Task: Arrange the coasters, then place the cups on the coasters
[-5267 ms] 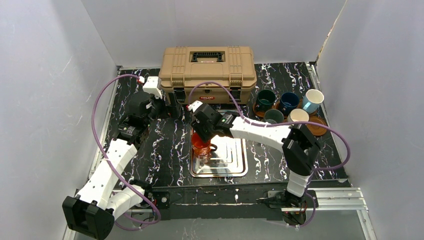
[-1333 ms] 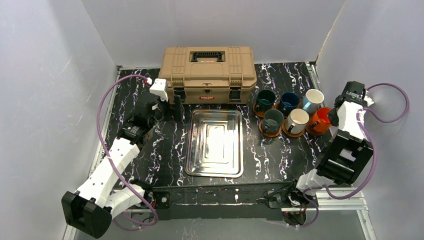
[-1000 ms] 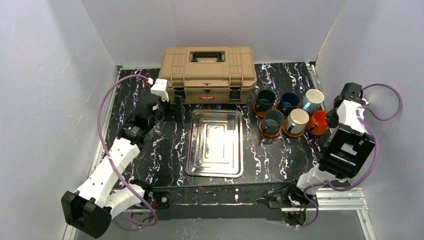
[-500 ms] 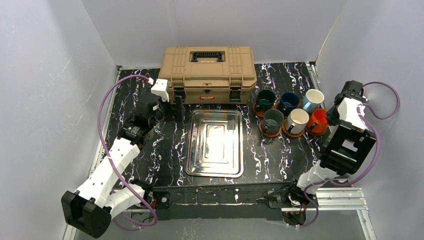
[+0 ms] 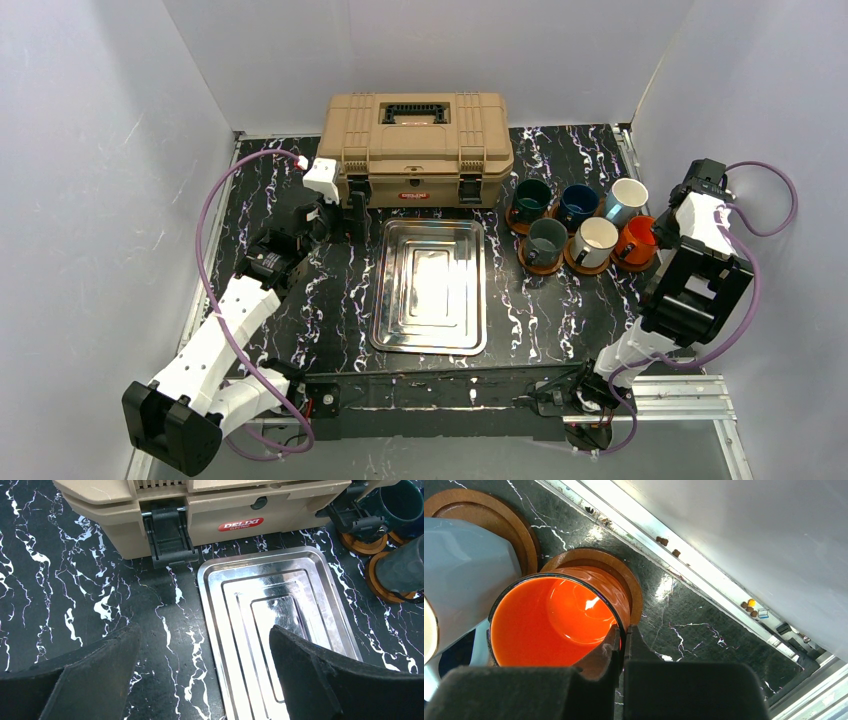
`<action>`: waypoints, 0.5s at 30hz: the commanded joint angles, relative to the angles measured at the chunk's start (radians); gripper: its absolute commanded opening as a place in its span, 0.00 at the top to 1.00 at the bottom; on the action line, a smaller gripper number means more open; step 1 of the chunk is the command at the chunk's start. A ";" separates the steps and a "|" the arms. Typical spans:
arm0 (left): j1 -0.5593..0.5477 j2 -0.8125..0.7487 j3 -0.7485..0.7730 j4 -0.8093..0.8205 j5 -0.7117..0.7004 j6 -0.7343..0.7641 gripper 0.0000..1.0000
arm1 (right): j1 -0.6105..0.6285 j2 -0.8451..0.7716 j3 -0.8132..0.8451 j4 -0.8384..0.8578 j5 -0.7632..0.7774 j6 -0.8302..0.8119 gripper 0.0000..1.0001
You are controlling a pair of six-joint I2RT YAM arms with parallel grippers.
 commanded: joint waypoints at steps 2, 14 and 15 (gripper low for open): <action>-0.006 -0.008 0.026 -0.014 -0.017 0.013 0.02 | -0.008 0.013 0.051 0.010 -0.009 -0.014 0.92; -0.007 -0.012 0.026 -0.014 -0.017 0.012 0.02 | -0.008 0.006 0.064 -0.005 0.017 -0.007 0.64; -0.006 -0.012 0.027 -0.013 -0.019 0.012 0.02 | -0.008 0.004 0.064 -0.005 0.017 -0.007 0.63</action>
